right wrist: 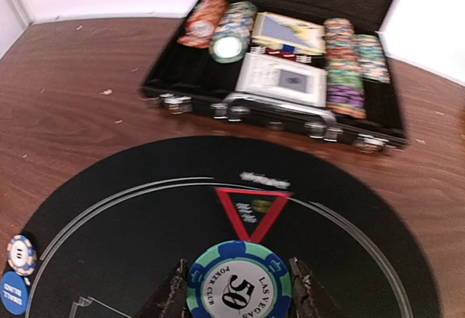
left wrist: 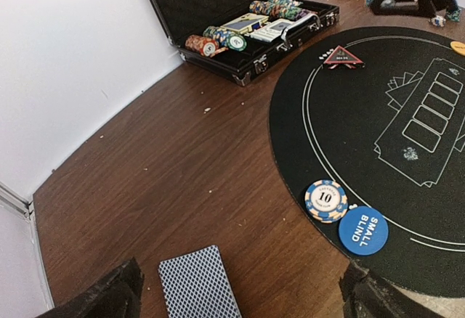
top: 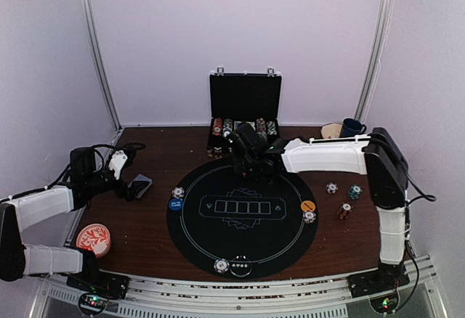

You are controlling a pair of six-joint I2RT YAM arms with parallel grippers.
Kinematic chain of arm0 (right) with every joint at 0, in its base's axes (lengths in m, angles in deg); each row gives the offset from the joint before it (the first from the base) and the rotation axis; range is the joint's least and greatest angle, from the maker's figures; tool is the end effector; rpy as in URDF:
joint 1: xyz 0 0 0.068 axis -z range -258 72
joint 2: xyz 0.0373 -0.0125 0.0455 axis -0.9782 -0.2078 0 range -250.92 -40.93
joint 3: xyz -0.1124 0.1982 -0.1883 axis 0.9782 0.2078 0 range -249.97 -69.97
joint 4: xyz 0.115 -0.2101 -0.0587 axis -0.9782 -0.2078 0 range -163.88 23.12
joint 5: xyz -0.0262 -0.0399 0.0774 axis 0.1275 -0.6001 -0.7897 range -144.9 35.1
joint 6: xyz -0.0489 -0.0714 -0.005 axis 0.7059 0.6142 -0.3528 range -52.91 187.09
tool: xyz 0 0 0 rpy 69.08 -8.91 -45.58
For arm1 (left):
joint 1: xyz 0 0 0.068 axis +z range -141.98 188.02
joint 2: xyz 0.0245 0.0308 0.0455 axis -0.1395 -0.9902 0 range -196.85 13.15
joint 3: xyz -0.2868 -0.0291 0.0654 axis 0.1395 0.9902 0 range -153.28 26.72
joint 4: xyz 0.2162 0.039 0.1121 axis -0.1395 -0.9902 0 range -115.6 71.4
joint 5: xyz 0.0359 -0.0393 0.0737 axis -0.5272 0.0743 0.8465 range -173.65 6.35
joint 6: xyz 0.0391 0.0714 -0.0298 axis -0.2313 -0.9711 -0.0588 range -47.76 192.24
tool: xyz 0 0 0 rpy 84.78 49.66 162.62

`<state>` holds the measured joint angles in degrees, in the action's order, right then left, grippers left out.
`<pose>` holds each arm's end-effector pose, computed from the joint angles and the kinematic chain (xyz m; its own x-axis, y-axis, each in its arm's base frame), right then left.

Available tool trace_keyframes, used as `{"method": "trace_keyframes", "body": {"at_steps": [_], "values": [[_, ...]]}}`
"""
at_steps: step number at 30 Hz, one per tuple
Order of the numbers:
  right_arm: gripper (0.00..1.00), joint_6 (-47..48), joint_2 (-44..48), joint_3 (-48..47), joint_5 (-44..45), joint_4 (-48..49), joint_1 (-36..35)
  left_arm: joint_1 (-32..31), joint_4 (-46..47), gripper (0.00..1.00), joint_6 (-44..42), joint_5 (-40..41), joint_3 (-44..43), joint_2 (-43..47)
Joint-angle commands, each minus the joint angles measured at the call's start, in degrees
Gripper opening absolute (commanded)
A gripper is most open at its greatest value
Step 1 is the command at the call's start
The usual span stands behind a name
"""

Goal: Distribute texas hold em gaming equipment
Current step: Place the poker chips pile in the small blind area.

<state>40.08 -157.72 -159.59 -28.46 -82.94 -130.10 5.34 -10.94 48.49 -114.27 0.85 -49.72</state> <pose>0.3247 0.3615 0.2212 -0.6053 -0.1154 -0.7876 -0.2607 0.9636 0.0592 0.2279 -0.0498 0.2108 -0.2533 0.3587 -0.8984 0.6398 0.7587 0.1226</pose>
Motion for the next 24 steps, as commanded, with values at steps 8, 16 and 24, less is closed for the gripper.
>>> {"method": "trace_keyframes", "body": {"at_steps": [8,16,24], "values": [[0.38,2.8,-23.6,-30.4,-10.2,-1.5,-3.3,-0.1,2.4,0.98,-0.4,-0.4,0.2,0.9],[0.38,5.7,-31.4,-37.1,-14.1,0.4,-4.4,-0.1,2.4,0.98,-0.4,-0.4,0.2,0.7],[0.38,11.0,-32.3,-36.1,-16.8,2.2,-5.0,-0.1,2.4,0.98,-0.5,-0.3,0.1,0.5]]}}
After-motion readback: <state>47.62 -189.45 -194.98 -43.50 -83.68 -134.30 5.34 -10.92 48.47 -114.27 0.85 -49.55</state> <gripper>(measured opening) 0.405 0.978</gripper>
